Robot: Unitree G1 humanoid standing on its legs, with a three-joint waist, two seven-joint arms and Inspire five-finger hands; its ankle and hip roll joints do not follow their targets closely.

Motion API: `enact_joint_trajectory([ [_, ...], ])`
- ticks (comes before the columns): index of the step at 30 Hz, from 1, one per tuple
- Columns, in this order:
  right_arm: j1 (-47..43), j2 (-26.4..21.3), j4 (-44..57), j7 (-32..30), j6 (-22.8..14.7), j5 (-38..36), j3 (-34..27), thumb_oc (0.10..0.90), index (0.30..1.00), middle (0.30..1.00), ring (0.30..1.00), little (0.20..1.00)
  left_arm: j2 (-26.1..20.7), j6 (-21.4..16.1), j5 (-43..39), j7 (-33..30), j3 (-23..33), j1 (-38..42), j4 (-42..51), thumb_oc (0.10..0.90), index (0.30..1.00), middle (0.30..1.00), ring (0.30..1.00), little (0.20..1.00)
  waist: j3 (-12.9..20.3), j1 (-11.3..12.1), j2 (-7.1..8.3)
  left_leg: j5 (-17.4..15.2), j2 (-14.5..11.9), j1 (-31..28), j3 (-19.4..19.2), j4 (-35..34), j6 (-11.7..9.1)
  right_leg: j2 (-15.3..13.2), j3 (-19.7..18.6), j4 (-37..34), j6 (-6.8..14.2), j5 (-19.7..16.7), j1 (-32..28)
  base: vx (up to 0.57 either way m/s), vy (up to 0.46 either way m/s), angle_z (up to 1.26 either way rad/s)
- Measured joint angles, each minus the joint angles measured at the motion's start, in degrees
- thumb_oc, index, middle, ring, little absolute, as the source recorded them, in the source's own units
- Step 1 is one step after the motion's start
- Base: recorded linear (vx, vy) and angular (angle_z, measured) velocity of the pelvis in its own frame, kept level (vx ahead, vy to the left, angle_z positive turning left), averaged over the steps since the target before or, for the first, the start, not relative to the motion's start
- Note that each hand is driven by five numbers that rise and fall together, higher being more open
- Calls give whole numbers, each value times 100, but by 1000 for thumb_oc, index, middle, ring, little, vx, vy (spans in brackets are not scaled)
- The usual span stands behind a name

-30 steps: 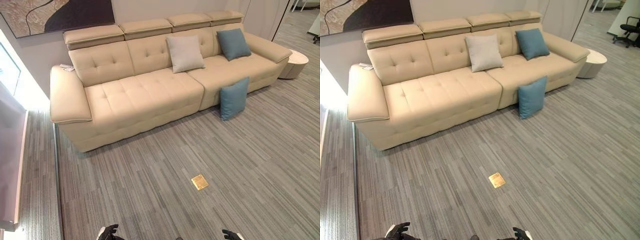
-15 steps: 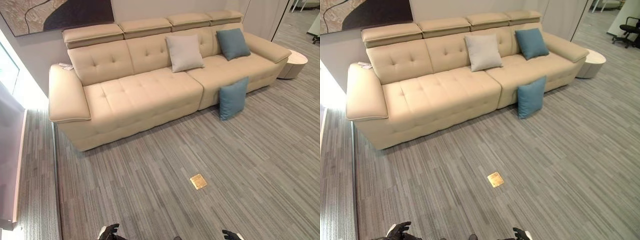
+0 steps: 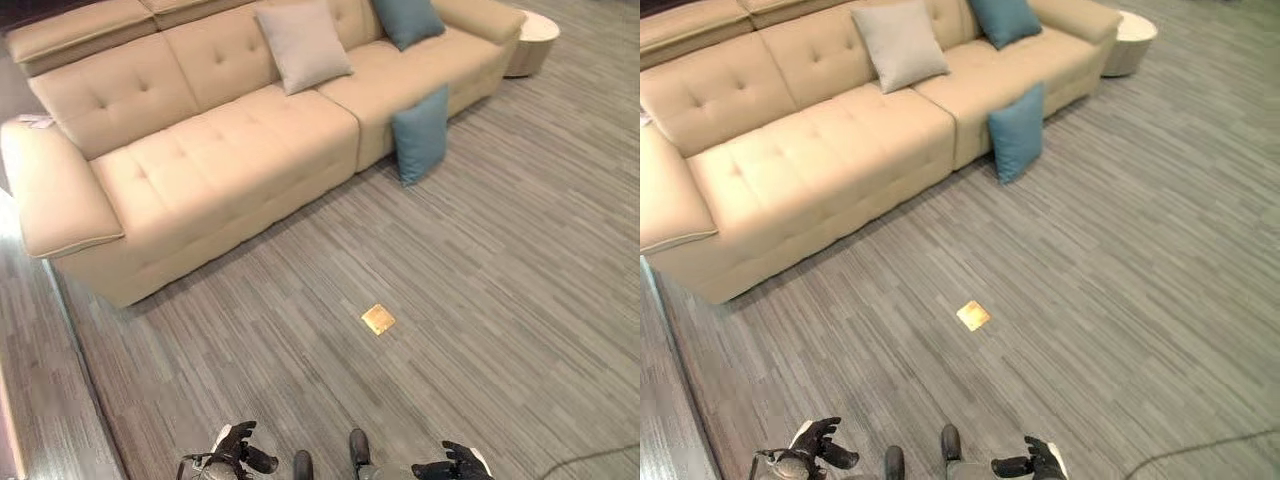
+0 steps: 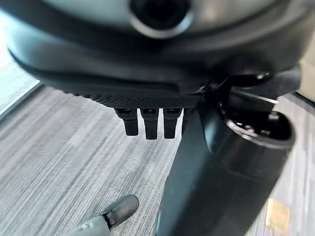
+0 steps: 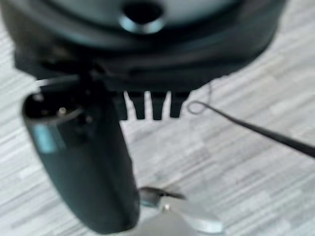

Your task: Pick up all the scattered cushions and arrange them neatly on the sofa.

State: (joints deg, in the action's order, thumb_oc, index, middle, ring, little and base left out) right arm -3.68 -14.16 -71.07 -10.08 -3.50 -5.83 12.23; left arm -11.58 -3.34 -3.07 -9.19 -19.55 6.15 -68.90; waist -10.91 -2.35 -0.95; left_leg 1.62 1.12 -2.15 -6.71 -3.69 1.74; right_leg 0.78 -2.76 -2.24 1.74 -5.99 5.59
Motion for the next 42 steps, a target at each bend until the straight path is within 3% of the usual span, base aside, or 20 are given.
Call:
enact_joint_trajectory([
  [1, -21, 50, -15, -13, 40, 1, 80, 800, 900, 900, 900, 900, -59, 0, 5, 1, 63, 55, 31, 800, 900, 900, 900, 900, -67, 22, 109, -51, 71, -50, -251, 24, 23, -130, 573, 281, 124, -50, 219, -69, 46, -118],
  [2, -120, 124, 12, -17, 29, 7, 157, 800, 900, 900, 900, 900, -165, 8, 3, -9, 135, 59, 17, 800, 900, 900, 900, 900, -145, 10, 250, -102, 58, 26, -364, 180, 25, -81, 548, 397, 16, -259, 397, 2, -44, -142],
  [3, -260, 115, 8, -17, 8, 33, 210, 800, 900, 900, 900, 900, -203, 7, 4, -15, 143, 36, 24, 800, 900, 900, 900, 900, -142, 99, 172, -120, -186, 65, -580, 89, 20, -35, 811, 279, 500, -399, 500, 62, -84, -149],
  [4, -355, 99, 0, -33, 35, 58, 181, 800, 900, 900, 900, 900, -234, 55, 17, -8, 249, 86, -26, 800, 900, 900, 900, 900, -174, 136, 176, -106, -272, 83, -838, 40, 29, -187, 1787, 441, 319, -10, 559, 105, -110, -117],
  [6, -199, 38, 0, -43, 50, 58, 173, 800, 900, 900, 900, 900, -253, 81, 30, -8, 285, 84, -17, 800, 900, 900, 900, 900, -155, 142, 211, -205, -290, -11, -875, 34, 60, -570, 2357, 650, 328, 203, 266, 135, -106, -48],
  [11, 3, -34, -4, -39, 87, 54, 87, 800, 900, 900, 900, 900, -225, 83, 98, -6, 254, 59, -25, 800, 900, 900, 900, 900, -164, 145, 137, -145, -399, -145, -812, 69, -102, -478, 2305, 381, -55, 301, -111, 88, -128, -4],
  [14, 84, -50, -7, -35, 69, 16, 76, 800, 900, 900, 900, 900, -112, 81, 92, 7, 212, 122, -63, 800, 900, 900, 900, 900, -144, 164, 150, -179, -455, 199, -459, 875, -151, -406, 2284, -153, -141, 226, -465, 71, -258, 23],
  [18, -77, -74, 19, -39, -21, -27, 114, 800, 900, 900, 900, 900, -46, 62, 1, 7, 260, 157, 29, 800, 900, 900, 900, 900, -190, 213, 227, -256, -531, 982, -1, 2536, -572, -354, 2257, -304, -411, 281, -727, 129, -87, 2],
  [22, -209, -90, -5, -43, -40, -83, 212, 800, 900, 900, 900, 900, -7, 52, -26, 21, 155, 257, 161, 800, 900, 900, 900, 900, -225, 299, 293, -221, -403, 1217, 115, 1499, -581, -256, 2120, -346, -566, 448, -698, 212, 3, -3],
  [24, -240, -103, -10, -56, -38, -107, 212, 800, 900, 900, 900, 900, -4, 53, -27, 31, 149, 286, 153, 800, 900, 900, 900, 900, -237, 325, 312, 62, -274, 1304, 130, 650, -686, -175, 2078, -347, -593, 516, -729, 244, 19, -7],
  [28, -222, -96, -61, -114, -23, -115, 229, 800, 900, 900, 900, 900, -35, 13, -37, 45, 253, 353, 140, 800, 900, 900, 900, 900, -242, 534, 280, 487, -217, 1597, 292, 213, -741, 103, 1604, -347, -604, 676, -857, 304, 92, -67],
  [31, -109, -133, -69, -145, -35, -114, 265, 800, 900, 900, 900, 900, -36, -8, -25, 64, 292, 286, 120, 800, 900, 900, 900, 900, -188, 592, 258, 593, -223, 1524, 280, 270, -609, 127, 1353, -307, -465, 767, -1131, 239, 126, -73],
  [32, -48, -150, -107, -145, -31, -105, 318, 800, 900, 900, 900, 900, -11, -17, -21, 69, 276, 261, 32, 800, 900, 900, 900, 900, -134, 494, 223, 784, -220, 1496, 323, 360, -493, 111, 1263, -304, -336, 924, -1284, 298, 187, -32],
  [33, -22, -75, -203, -141, -25, -102, 331, 800, 900, 900, 900, 900, -32, -14, -21, 69, 277, 264, -34, 800, 900, 900, 900, 900, -53, 458, 338, 794, -100, 1366, 252, 279, -175, -5, 1192, -301, -253, 991, -1284, 297, 185, -25],
  [34, -21, -46, -238, -133, -18, -99, 336, 800, 900, 900, 900, 900, -47, -10, -21, 72, 278, 263, -52, 800, 900, 900, 900, 900, -26, 468, 386, 804, -84, 1342, 188, 239, -131, -48, 1154, -284, -215, 1015, -1268, 116, 82, -51],
  [35, -4, 61, -268, -106, 30, -94, 371, 800, 900, 900, 900, 900, -176, 9, -24, 103, 281, 261, -60, 800, 900, 900, 900, 900, 7, 517, 543, 664, 19, 1265, -62, 233, 134, -226, 1031, 24, 0, 1147, -1117, 180, 130, -54],
  [37, -7, 77, -227, -88, 37, -70, 380, 800, 900, 900, 900, 900, -229, 56, -25, 101, 269, 311, -29, 800, 900, 900, 900, 900, 7, 520, 550, 515, 121, 1111, -46, 249, 277, -359, 1034, 706, 329, 1347, -900, 201, 166, -45],
  [39, -91, 51, -121, -35, 35, -21, 407, 800, 900, 900, 900, 900, -283, 98, -25, 104, 215, 268, 30, 800, 900, 900, 900, 900, -56, 544, 394, 360, 56, 754, -52, 188, 306, -538, 1102, 2467, 810, 1767, -269, 141, 124, -22],
  [41, -74, 64, 73, -30, 10, 9, 410, 800, 900, 900, 900, 900, -417, 81, -25, 90, 205, 254, 47, 800, 900, 900, 900, 900, -4, 475, 459, 192, 167, 583, 4, 236, 282, -721, 1187, 3260, 986, 1900, 145, 212, 133, 22],
  [42, -97, 38, 191, -23, 8, 12, 388, 800, 900, 900, 900, 900, -448, 79, -26, 72, 194, 293, 111, 800, 900, 900, 900, 900, -30, 447, 425, -54, 193, 511, 98, 223, 556, -787, 1239, 3571, 985, 1914, 440, 194, 48, 14],
])
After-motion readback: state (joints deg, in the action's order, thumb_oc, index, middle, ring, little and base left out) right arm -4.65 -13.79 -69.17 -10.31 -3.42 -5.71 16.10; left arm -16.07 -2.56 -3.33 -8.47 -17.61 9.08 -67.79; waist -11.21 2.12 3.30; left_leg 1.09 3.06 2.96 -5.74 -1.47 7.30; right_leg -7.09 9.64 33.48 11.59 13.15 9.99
